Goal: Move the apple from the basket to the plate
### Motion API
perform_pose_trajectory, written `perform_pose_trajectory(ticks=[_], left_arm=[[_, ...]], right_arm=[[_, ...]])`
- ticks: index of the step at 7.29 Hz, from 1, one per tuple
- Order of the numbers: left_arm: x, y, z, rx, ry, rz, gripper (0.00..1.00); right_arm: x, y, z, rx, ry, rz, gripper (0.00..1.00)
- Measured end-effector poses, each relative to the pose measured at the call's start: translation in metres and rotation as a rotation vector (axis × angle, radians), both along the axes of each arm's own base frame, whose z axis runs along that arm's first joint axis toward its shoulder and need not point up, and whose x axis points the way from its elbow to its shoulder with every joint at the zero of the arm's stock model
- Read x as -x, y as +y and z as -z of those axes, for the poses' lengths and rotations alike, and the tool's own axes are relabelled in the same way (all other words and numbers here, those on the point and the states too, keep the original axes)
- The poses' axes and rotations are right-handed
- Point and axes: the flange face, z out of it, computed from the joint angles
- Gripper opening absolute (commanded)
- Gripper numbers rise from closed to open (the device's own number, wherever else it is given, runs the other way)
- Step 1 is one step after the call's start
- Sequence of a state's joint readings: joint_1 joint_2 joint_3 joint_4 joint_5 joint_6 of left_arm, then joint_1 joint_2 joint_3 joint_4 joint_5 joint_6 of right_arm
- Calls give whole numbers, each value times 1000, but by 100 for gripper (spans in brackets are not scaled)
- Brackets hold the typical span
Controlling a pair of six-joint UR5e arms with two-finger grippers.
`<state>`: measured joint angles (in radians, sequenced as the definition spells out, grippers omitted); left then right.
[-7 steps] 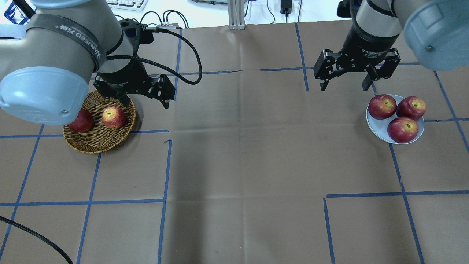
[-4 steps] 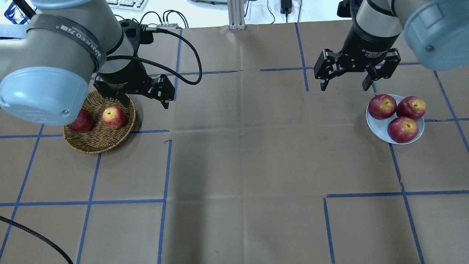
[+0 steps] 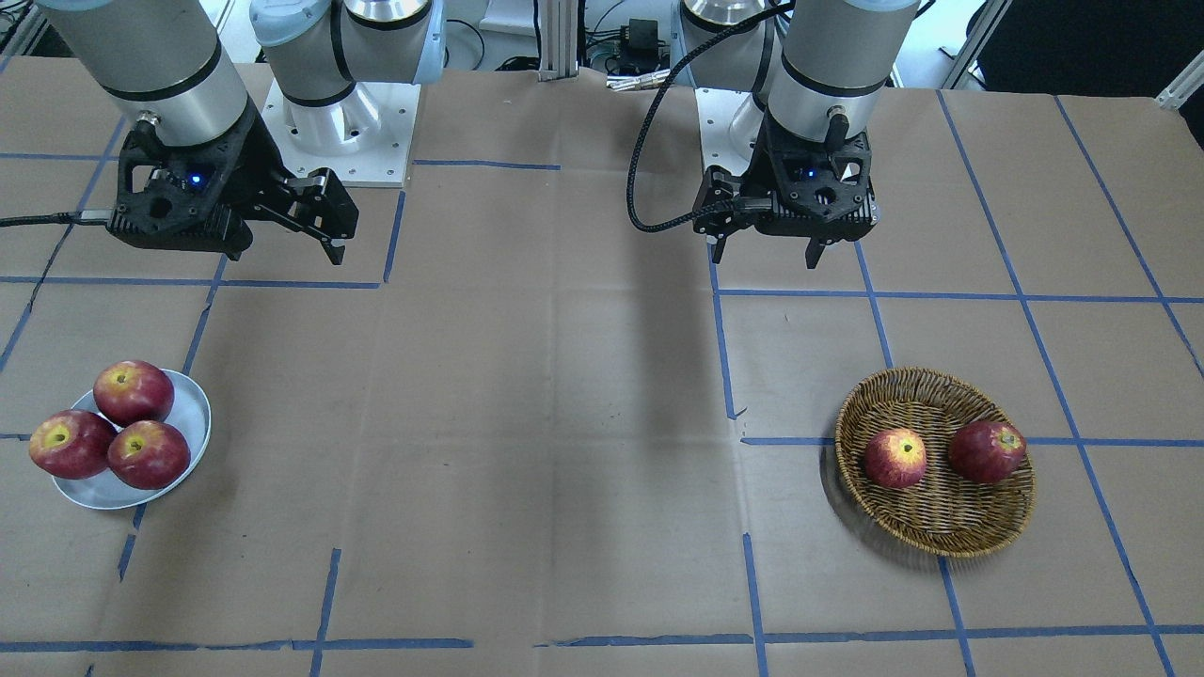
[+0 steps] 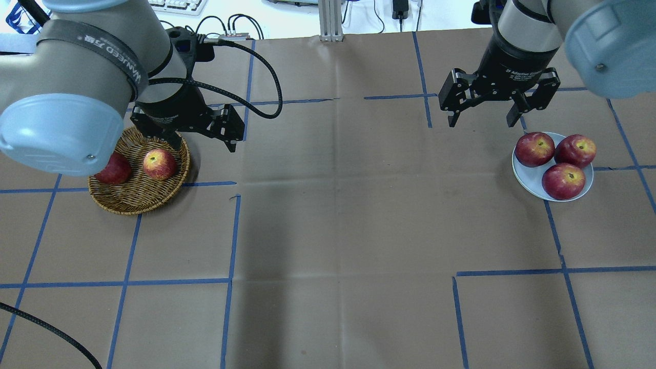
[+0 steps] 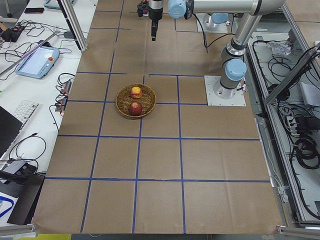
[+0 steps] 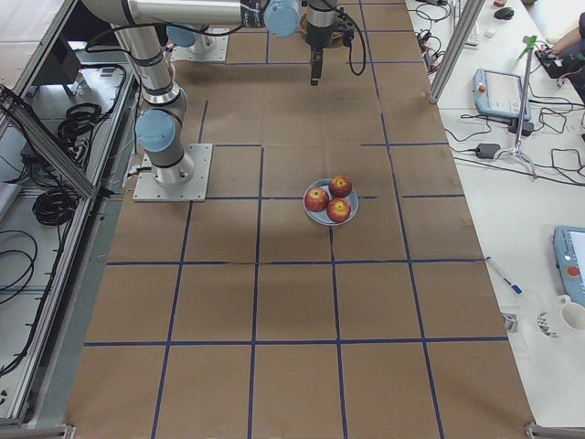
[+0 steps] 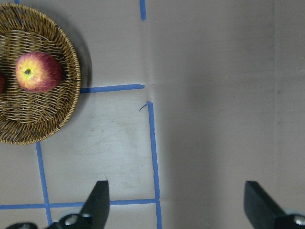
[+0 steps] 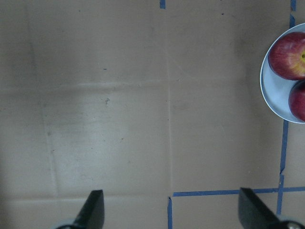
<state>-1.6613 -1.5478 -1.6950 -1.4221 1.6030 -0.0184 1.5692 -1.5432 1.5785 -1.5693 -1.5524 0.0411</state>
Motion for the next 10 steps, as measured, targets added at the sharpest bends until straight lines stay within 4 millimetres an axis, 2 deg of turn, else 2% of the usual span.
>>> perform_pose_trajectory(ticks=[4,9,10], left_arm=[[1,1,-1,1,3,-2,99],[-2,-7,17,-34,-34,3,98],[-2,-13,27,-41,-38,19,98]], right_arm=[[0,0,0,0,0,1,100],[1,0,0,0,0,2,100],[1,0,0,0,0,2,100]])
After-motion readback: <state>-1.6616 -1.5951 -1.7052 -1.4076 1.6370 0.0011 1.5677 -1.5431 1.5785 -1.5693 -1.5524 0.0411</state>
